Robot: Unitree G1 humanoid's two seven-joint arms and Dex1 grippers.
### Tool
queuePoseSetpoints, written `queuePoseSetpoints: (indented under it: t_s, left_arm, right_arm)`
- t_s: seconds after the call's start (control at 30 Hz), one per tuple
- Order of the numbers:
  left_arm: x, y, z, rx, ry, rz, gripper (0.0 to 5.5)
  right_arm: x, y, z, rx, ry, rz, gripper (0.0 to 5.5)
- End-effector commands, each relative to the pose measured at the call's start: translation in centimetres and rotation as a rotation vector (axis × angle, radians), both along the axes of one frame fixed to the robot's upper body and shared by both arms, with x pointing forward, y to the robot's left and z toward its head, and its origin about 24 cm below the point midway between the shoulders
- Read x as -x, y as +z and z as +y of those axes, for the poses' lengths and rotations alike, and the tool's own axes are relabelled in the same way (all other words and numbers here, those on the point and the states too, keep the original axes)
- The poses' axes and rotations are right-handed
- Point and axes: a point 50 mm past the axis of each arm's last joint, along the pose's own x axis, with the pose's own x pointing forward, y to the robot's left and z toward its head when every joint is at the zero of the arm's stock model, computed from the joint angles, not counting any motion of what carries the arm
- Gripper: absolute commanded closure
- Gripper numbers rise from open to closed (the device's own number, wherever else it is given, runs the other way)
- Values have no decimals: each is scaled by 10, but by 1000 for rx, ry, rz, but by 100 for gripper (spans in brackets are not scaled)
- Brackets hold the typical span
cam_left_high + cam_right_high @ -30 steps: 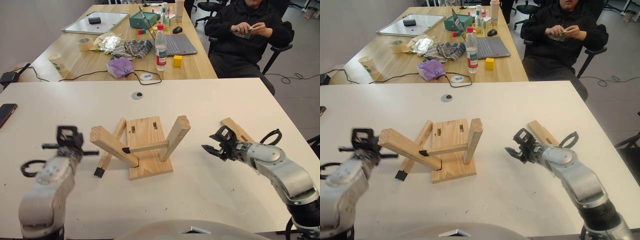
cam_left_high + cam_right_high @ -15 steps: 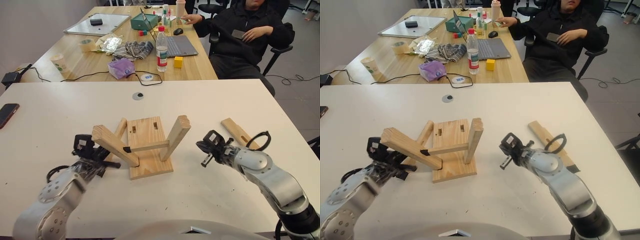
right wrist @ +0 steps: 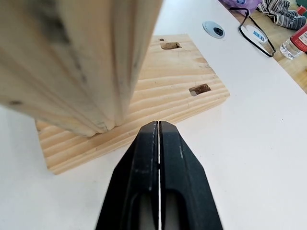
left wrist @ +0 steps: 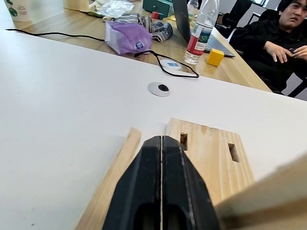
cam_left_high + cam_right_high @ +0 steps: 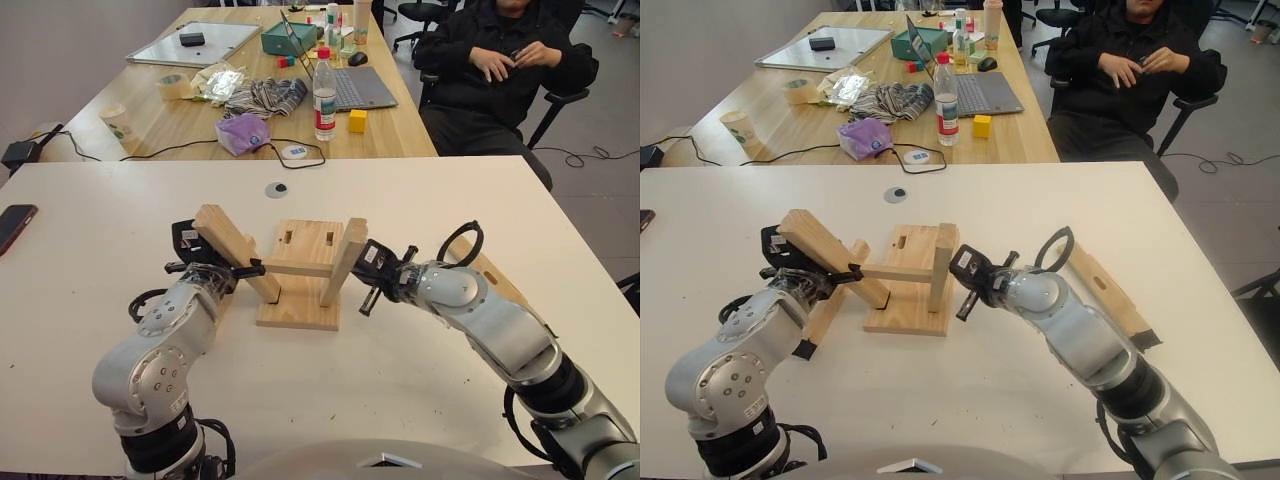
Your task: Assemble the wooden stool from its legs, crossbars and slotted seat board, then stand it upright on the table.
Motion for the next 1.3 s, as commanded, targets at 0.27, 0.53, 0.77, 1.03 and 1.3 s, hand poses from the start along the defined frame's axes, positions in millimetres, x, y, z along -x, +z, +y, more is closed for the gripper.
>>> queuePoseSetpoints:
  t_s: [0.27, 0.53, 0.77, 1.03, 1.3]
  left_arm:
    - [-39, 130, 81, 53, 1, -590, 550]
    - [-20, 170, 5, 249, -576, -659, 550]
    - [-19, 100, 13, 277, -517, -384, 550]
    - [-18, 75, 15, 350, -492, -367, 550]
    - [-25, 99, 72, 403, -97, -421, 550]
  right_arm:
    - [-62, 107, -42, -538, -217, -441, 548]
    - [-16, 178, -7, -1130, 334, -313, 548]
    - [-7, 102, 8, -927, 360, -34, 548]
    - [-6, 70, 16, -866, 377, 40, 548]
    - [-35, 184, -42, -1553, 231, -135, 548]
